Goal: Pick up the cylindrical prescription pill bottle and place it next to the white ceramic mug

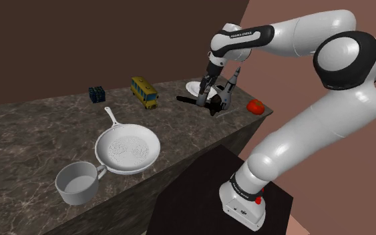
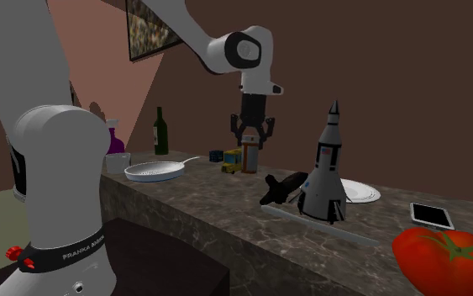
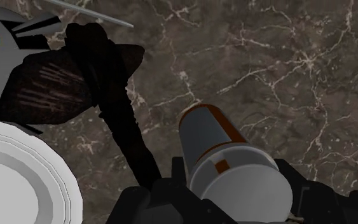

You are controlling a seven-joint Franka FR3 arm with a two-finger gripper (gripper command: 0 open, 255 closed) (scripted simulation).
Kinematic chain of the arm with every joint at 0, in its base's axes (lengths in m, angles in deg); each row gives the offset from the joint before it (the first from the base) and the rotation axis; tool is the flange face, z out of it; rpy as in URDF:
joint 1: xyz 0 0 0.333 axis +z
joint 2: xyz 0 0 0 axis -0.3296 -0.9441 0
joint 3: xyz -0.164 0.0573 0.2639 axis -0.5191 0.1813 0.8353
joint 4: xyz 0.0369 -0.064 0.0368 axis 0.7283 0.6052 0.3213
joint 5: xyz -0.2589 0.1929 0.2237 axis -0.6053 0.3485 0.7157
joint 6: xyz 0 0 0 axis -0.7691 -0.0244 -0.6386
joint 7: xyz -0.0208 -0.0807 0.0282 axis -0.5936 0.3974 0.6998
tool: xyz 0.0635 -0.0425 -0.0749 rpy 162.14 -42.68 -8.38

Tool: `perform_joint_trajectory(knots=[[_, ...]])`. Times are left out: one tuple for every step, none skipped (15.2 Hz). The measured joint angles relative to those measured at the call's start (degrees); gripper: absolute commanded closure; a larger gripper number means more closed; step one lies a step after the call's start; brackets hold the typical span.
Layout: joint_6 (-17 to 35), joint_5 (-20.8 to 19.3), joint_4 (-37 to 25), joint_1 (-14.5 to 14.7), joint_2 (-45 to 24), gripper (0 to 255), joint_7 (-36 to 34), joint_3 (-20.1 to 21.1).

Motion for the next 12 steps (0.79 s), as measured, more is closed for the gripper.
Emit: perform_joint_trajectory(knots=[[-0.87, -0.05, -0.77, -0.02, 0.12, 255, -0.06, 0.01], [-1.59, -0.12, -1.27, -0.02, 0.34, 255, -0.15, 0.05], [-2.20, -0.21, -1.65, -0.04, 0.59, 255, -0.26, 0.10], [-3.12, -0.34, -2.21, -0.07, 0.97, 255, -0.38, 0.15], [-4.06, -0.36, -3.06, -0.06, 1.07, 255, -0.47, 0.20], [-4.81, -0.44, -3.64, -0.11, 1.25, 255, -0.45, 0.17], [-5.62, -0.52, -4.18, -0.10, 1.53, 255, -0.64, 0.27], [-6.46, -0.62, -4.66, -0.05, 1.92, 255, -0.92, 0.44], [-6.97, -0.64, -5.08, -0.03, 2.03, 255, -1.03, 0.51], [-7.77, -0.73, -5.64, -0.07, 2.27, 255, -1.06, 0.52], [-8.51, -0.73, -6.36, -0.03, 2.30, 255, -1.19, 0.59], [-9.43, -0.75, -7.14, 0.00, 2.46, 255, -1.32, 0.67]])
